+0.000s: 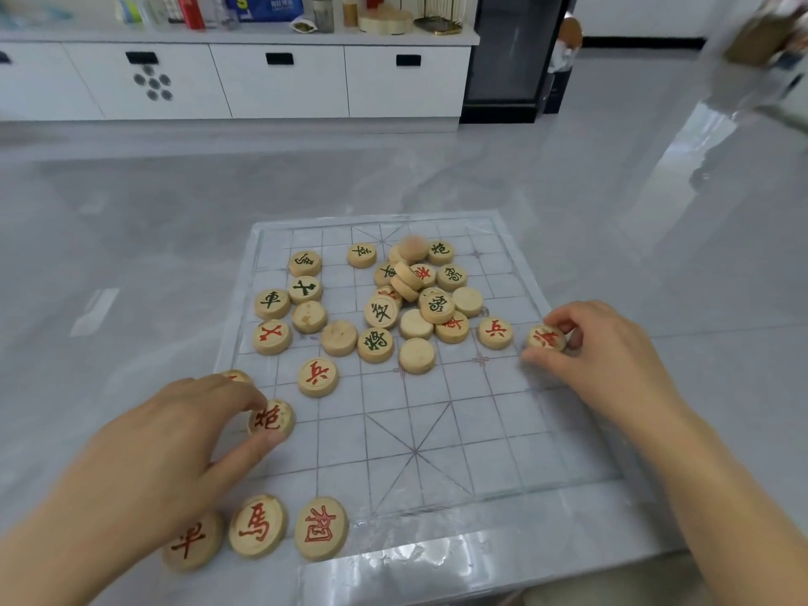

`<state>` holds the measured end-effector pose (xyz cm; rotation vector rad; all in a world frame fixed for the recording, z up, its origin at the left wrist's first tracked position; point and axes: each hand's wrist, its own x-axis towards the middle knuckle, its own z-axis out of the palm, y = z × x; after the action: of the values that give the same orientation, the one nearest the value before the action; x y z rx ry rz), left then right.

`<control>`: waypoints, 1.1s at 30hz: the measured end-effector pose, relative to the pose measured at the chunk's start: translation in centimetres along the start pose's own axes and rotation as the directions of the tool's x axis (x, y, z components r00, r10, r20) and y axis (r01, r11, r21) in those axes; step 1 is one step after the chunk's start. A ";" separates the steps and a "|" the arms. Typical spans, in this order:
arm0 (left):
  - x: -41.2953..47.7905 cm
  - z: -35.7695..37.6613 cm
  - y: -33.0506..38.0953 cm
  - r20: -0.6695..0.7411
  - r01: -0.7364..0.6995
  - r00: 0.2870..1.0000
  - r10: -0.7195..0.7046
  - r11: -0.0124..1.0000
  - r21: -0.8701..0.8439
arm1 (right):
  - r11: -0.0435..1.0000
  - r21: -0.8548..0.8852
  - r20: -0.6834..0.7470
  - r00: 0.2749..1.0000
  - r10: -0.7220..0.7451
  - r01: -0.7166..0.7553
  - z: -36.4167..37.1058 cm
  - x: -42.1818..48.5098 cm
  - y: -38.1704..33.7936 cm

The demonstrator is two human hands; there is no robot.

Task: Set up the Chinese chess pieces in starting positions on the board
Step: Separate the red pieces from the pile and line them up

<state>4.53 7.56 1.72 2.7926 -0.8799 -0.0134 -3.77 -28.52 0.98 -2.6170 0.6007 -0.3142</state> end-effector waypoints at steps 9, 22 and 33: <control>0.1 0.7 0.0 0.030 0.002 1.000 -0.002 1.000 -0.008 | 0.978 0.085 0.117 0.973 -0.199 0.190 3.2 -0.5 -2.6; 0.2 0.2 -0.1 -0.020 0.003 1.000 -0.004 1.000 -0.017 | 0.985 0.150 -0.012 0.997 -0.080 0.081 1.4 0.0 -1.2; 0.6 -0.4 -0.8 -0.077 0.008 0.997 -0.008 1.000 -0.002 | 0.988 -0.128 0.139 0.988 -0.070 0.088 0.5 3.5 -2.1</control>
<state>5.48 7.98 1.99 2.7749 -0.8495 0.0911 0.24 -28.25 1.91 -2.7694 0.4879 -0.1237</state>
